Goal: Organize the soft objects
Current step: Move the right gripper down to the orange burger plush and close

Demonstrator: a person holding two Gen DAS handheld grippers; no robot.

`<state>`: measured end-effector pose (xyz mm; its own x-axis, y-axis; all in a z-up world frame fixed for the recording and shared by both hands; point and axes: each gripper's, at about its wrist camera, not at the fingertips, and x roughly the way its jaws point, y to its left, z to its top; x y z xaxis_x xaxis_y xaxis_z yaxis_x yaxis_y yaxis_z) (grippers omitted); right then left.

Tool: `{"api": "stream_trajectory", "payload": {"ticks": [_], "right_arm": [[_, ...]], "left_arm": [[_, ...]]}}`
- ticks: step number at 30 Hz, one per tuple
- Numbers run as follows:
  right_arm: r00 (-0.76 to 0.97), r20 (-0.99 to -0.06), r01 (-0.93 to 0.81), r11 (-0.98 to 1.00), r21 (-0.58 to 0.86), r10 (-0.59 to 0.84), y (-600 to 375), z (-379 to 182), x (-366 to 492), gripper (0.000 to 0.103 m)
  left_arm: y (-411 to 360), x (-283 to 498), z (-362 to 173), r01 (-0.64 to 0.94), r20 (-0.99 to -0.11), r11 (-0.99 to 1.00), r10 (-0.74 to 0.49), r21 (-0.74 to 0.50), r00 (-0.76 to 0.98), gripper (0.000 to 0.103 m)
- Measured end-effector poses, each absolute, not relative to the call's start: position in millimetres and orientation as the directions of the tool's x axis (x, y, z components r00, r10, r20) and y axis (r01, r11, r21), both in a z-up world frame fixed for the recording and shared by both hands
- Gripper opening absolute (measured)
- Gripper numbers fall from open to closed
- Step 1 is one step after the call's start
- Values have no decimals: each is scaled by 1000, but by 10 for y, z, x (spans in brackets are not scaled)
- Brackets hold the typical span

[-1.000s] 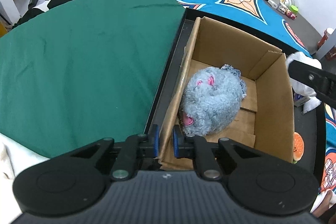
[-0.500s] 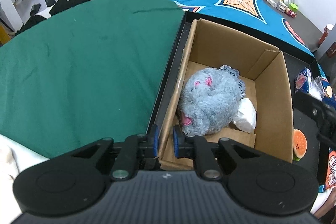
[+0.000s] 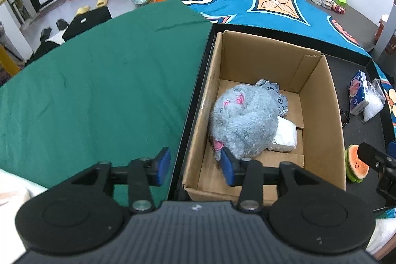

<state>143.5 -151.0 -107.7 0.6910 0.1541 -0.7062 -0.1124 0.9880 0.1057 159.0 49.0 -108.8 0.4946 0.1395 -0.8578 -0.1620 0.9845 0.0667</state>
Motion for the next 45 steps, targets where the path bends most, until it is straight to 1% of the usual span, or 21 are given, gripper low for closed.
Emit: {"api": "stream_trajectory", "payload": {"ticks": [3,9,13,18,23,28,36,37,39,40,43,45], "right_arm": [[686,-711,-106,988,113,155,-1575,-1130,1418,70],[675,-723,-75,989,129,145,-1750,-1257,1413,70],[664,-735,-56,989,135,138,-1854,-1363,1439,70],[645,-753,-40,990,138,131,-1945,-1512,1484,70],[617,-774,-80,990,117,142,-1937,-1634,1536,71],[595,-791,-76,990,123,143,-1976,-1743,1584,73],[590,-793,-71,988,136,151,-2038,-1864,1642,73],[590,-793,-73,988,136,152,-2036,-1875,1640,71],[590,-793,-78,988,136,156,-2026,-1892,1633,62],[589,-793,-81,988,135,156,-2021,-1899,1628,47],[581,-798,-91,987,130,159,-2020,-1908,1632,43],[587,-794,-97,988,124,157,-2020,-1887,1616,42]], "left_arm": [[458,1594,-1087,-153,-855,984,155,90,494,51],[373,1616,-1104,-136,-852,980,192,143,488,54],[336,1609,-1108,-140,-843,974,224,178,489,54],[308,1625,-1111,-130,-843,974,228,188,487,54],[254,1668,-1139,-116,-847,969,246,218,471,54],[209,1696,-1181,-107,-850,961,275,255,450,54],[145,1723,-1211,-89,-849,952,302,293,433,54],[140,1722,-1210,-87,-849,951,304,297,433,54],[133,1720,-1209,-86,-848,950,308,301,432,54],[130,1721,-1208,-86,-847,949,310,303,432,54],[126,1719,-1204,-88,-845,948,312,304,434,54],[121,1710,-1196,-89,-843,948,312,304,438,54]]}}
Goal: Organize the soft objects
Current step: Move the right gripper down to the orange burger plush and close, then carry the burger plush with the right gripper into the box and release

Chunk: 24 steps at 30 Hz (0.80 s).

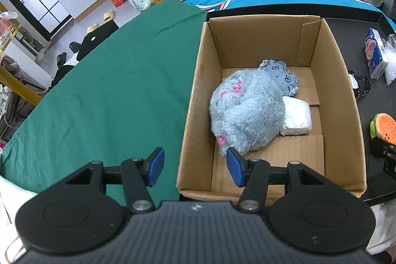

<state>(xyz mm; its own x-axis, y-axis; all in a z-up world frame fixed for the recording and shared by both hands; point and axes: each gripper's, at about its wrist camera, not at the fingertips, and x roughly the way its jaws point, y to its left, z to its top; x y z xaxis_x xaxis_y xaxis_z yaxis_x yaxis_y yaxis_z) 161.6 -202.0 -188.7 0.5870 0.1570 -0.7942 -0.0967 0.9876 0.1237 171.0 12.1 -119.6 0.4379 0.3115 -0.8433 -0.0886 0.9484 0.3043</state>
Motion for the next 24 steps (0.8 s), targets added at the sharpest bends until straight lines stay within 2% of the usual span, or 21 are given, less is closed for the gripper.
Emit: {"api": "stream_trajectory", "payload": {"ticks": [24], "right_arm": [[657,-739,-97,989,109,146,-1946,-1348,1576,43]], "left_arm": [[250,1601,-1076,-121,-835,965,262,232,485,54]]}}
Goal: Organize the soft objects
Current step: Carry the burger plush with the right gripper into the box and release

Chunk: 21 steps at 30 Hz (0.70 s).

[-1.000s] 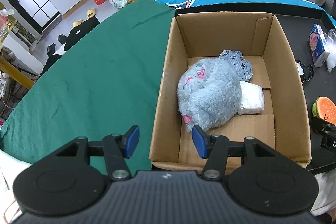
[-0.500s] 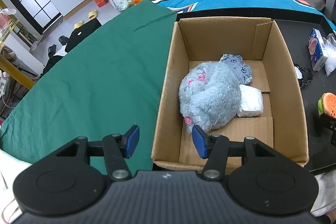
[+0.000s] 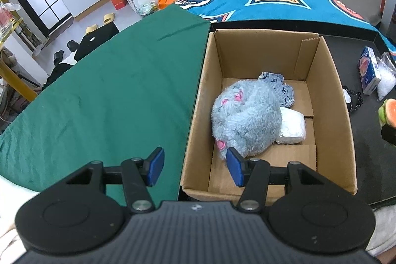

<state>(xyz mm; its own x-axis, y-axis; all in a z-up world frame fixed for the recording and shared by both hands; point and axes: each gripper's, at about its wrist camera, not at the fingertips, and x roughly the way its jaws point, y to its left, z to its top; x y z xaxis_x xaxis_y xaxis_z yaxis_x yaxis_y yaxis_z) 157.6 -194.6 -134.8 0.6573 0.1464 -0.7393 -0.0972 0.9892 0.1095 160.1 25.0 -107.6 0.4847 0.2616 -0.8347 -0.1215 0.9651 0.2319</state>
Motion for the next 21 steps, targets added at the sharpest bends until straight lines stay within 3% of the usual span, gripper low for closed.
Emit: {"api": "stream_trajectory", "payload": {"ticks": [21], "right_arm": [[709,-687,-152,986,69,157,-1544,-895,1676,43]], "left_arm": [[444,1630,-1090,-160,-856,981,171,105,487,54]]}}
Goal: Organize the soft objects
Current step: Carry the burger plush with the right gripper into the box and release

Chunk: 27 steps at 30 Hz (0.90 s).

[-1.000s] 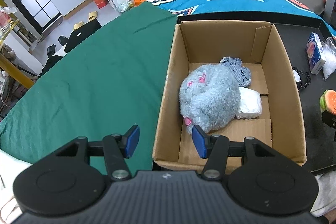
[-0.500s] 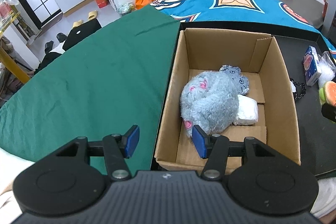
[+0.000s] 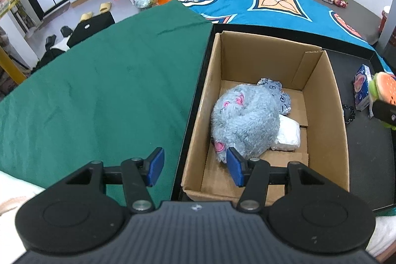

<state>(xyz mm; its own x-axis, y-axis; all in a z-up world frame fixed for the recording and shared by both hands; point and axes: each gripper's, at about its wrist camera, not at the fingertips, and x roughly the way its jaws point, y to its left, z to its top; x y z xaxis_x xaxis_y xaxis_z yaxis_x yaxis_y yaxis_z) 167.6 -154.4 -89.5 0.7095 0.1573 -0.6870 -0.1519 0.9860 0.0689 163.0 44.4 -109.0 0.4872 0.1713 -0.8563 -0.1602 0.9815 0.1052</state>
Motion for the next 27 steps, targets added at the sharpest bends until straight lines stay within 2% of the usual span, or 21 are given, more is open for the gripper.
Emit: {"api": "stream_trajectory", "payload": {"ticks": [17,22,26,27], "right_arm": [[711,-684,-192,981,39,166,-1223,-825,1809,43],[706,-688,-204,979,29,167,-1147,-845,1858,43],[700,-693,-214,976,25,171,-1096,-870,1892,43],[698,-695,-216,976,23,171,-1084,-877,1903,43]], "left_arm": [[596,1646,-1132,-203,-874,979,110,14,474,53],[625,1669,-1160,-204,-880,979,90,-8,466,49],[643,1691,-1197,-206,-886,978,81,-17,456,25],[650,1697,-1209,-207,-889,978,77,-20,452,22]]}}
